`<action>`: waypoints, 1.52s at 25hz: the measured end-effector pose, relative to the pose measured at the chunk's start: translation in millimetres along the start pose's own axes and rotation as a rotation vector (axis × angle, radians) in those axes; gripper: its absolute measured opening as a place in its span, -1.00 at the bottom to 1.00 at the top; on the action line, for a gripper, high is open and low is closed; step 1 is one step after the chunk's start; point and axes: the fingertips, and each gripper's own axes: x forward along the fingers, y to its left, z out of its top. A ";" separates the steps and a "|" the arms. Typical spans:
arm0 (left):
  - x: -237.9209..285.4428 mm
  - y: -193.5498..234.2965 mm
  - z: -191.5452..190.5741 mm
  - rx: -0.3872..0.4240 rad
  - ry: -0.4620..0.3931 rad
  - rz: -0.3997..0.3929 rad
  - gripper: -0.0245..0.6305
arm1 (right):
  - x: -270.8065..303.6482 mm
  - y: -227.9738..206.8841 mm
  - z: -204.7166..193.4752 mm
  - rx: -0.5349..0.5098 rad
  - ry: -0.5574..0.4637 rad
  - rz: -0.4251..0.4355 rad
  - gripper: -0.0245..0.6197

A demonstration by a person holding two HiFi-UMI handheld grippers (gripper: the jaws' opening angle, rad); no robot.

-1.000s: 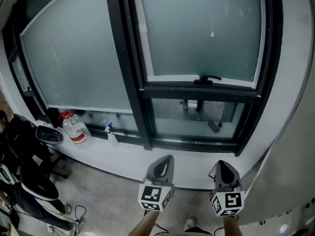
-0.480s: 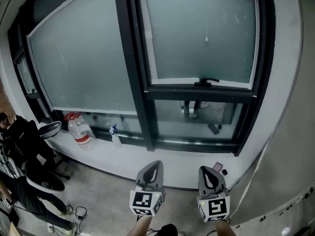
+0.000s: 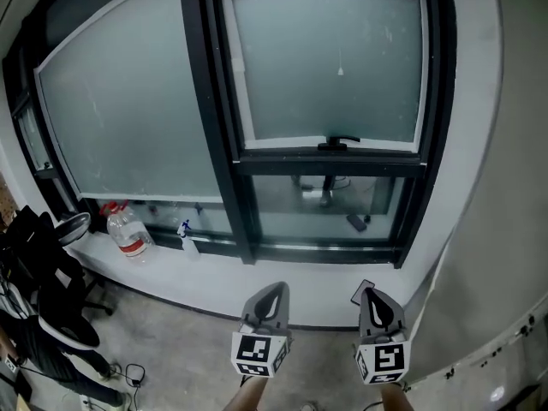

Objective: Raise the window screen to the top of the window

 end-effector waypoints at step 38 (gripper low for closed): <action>-388.3 -142.2 45.4 -0.155 0.011 -0.074 -0.92 | -394.3 174.0 94.8 0.082 0.013 -0.128 -0.90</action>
